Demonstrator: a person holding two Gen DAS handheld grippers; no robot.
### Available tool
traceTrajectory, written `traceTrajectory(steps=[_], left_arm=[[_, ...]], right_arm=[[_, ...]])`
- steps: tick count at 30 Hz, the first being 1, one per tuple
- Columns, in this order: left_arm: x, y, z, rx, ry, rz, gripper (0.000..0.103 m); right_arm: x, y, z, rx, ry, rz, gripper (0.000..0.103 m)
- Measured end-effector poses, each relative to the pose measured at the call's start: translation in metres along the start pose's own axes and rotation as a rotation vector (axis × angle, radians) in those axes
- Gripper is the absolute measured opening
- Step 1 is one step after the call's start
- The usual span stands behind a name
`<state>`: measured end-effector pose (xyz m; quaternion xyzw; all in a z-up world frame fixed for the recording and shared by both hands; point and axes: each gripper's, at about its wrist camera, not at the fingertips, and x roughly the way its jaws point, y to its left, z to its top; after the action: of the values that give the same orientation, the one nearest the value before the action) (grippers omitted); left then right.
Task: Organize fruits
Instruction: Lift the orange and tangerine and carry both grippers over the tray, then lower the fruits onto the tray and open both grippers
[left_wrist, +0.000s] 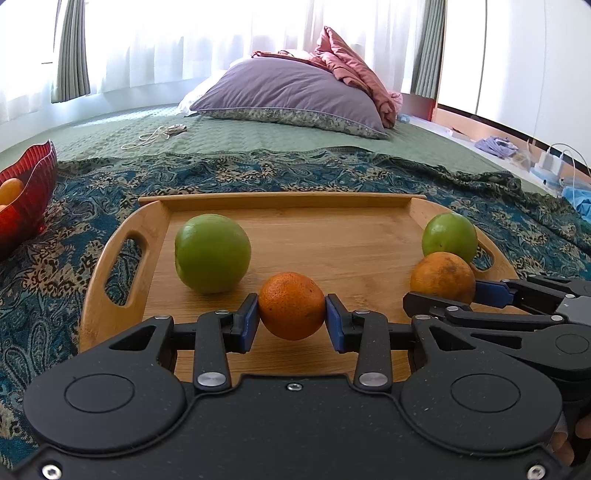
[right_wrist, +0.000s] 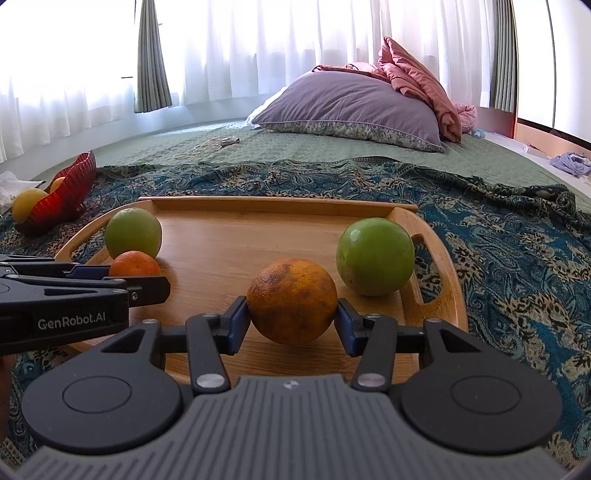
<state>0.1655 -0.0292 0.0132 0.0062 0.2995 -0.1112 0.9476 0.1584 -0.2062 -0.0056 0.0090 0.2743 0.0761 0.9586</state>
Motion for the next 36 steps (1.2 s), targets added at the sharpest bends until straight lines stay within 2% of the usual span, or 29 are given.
traceTrajectory(steps=[28,32,36], left_arm=[[0.009,-0.002,-0.004,0.011,0.012,0.002,0.036],[0.005,-0.003,-0.002,0.024,-0.005,0.009,0.043],[0.004,-0.002,-0.002,0.024,0.001,0.015,0.05]], right_arm=[[0.0,0.005,-0.003,-0.033,0.007,0.003,0.057],[-0.002,0.007,-0.003,-0.046,0.004,0.001,0.057],[-0.008,0.009,-0.003,-0.077,-0.015,-0.009,0.066]])
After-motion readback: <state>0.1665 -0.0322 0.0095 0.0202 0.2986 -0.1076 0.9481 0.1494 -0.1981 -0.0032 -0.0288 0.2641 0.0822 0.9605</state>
